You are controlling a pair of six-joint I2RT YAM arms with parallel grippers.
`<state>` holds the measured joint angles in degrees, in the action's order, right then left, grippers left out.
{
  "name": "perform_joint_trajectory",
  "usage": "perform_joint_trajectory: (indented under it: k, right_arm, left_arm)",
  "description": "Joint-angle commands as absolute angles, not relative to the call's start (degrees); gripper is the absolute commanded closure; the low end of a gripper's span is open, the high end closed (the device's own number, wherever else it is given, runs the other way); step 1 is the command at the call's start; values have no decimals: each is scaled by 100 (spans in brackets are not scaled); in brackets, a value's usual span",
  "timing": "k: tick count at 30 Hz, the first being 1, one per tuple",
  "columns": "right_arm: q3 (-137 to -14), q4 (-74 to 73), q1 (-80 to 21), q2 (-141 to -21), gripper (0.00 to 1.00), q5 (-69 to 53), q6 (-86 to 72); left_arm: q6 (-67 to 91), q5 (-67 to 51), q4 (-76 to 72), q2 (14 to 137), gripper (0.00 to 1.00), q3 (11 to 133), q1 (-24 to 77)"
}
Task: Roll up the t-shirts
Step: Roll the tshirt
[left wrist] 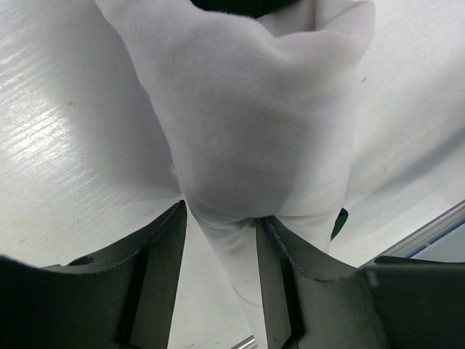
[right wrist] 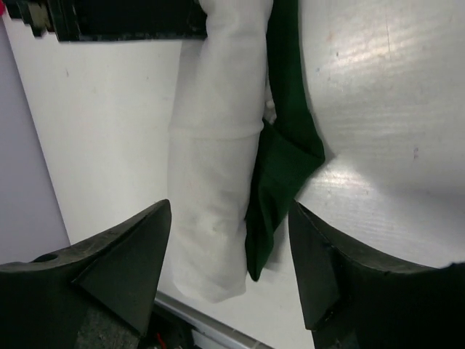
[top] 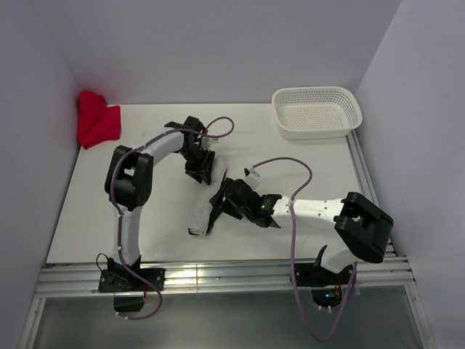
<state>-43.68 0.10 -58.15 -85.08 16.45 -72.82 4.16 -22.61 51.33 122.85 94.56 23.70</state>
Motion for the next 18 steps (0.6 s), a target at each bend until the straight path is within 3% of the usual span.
perform_joint_trajectory:
  k: [1, 8, 11, 18]
  right_arm:
    - [-4755, -422, -5651, -8657, 27, 1890, -7031]
    - [-4430, 324, -5581, -8912, 14, 1486, -7242]
    - [-4149, 956, -5581, -9044, 0, 1266, -7330]
    - [-3990, 1573, -5564, -9500, 0, 1143, -7567]
  left_arm:
    - [290, -1125, 4781, 12735, 52, 9466, 2452]
    - [308, -1125, 4825, 12841, 52, 9545, 2514]
    - [308, -1125, 4843, 12858, 52, 9554, 2531]
    - [316, -1151, 4852, 12885, 52, 9589, 2540]
